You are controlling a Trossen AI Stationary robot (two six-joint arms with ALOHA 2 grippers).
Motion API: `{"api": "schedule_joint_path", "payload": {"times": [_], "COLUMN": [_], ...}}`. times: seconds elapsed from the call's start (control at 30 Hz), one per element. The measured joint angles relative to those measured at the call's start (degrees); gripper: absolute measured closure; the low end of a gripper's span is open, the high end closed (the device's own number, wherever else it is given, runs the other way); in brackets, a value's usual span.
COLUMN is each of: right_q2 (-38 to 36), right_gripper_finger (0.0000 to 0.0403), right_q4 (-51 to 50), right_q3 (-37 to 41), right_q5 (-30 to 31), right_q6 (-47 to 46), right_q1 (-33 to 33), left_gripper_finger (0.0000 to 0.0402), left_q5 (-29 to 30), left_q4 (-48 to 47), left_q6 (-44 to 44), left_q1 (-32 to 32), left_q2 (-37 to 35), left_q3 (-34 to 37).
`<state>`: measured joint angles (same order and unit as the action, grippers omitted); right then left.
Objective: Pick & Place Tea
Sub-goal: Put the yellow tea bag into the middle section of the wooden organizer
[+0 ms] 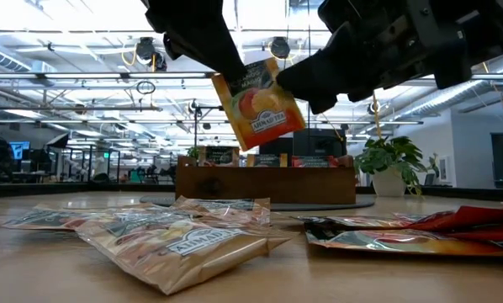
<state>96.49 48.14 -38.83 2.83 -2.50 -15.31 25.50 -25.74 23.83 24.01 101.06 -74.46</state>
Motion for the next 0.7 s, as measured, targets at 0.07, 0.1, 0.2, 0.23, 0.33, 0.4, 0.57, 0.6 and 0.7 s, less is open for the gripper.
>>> {"api": "schedule_joint_path", "payload": {"times": [0.07,0.1,0.2,0.23,0.33,0.4,0.57,0.6,0.7], "right_q2": [0.00,0.00,0.00,0.00,0.00,0.00,0.00,0.00,0.00], "right_gripper_finger": [0.0381,0.0392,0.0397,0.0398,0.0402,0.0402,0.0402,0.0402,0.0403], "right_q4": [0.07,0.06,0.13,0.15,0.22,0.40,0.47,0.43,0.99], "right_q3": [0.00,0.00,0.00,0.00,0.00,0.00,0.00,0.00,0.76], "right_q5": [0.02,0.02,0.22,0.33,3.44,5.76,6.08,6.12,6.33], "right_q6": [0.48,0.77,1.14,1.05,1.80,2.53,3.68,3.85,4.17], "right_q1": [0.00,0.00,-0.02,-0.02,-0.15,-0.51,-0.96,-0.92,-0.87], "left_gripper_finger": [0.0401,0.0401,0.0401,0.0401,0.0398,0.0386,0.0335,0.0324,0.0291], "left_q5": [0.00,-0.03,-0.09,-0.13,-0.15,-0.10,0.33,0.33,0.33], "left_q4": [0.28,0.47,0.69,0.79,1.08,1.78,1.32,0.56,-1.51], "left_q6": [-0.27,-0.51,-0.72,-0.72,-0.62,-0.12,-0.25,-0.44,0.57], "left_q1": [-0.04,-0.04,-0.04,-0.04,-0.04,-0.04,-0.04,-0.04,0.04], "left_q2": [0.00,0.00,0.00,0.00,0.00,0.00,-1.59,-2.11,-2.96], "left_q3": [0.00,-0.01,0.00,0.00,0.00,0.00,0.00,0.00,0.00]}}
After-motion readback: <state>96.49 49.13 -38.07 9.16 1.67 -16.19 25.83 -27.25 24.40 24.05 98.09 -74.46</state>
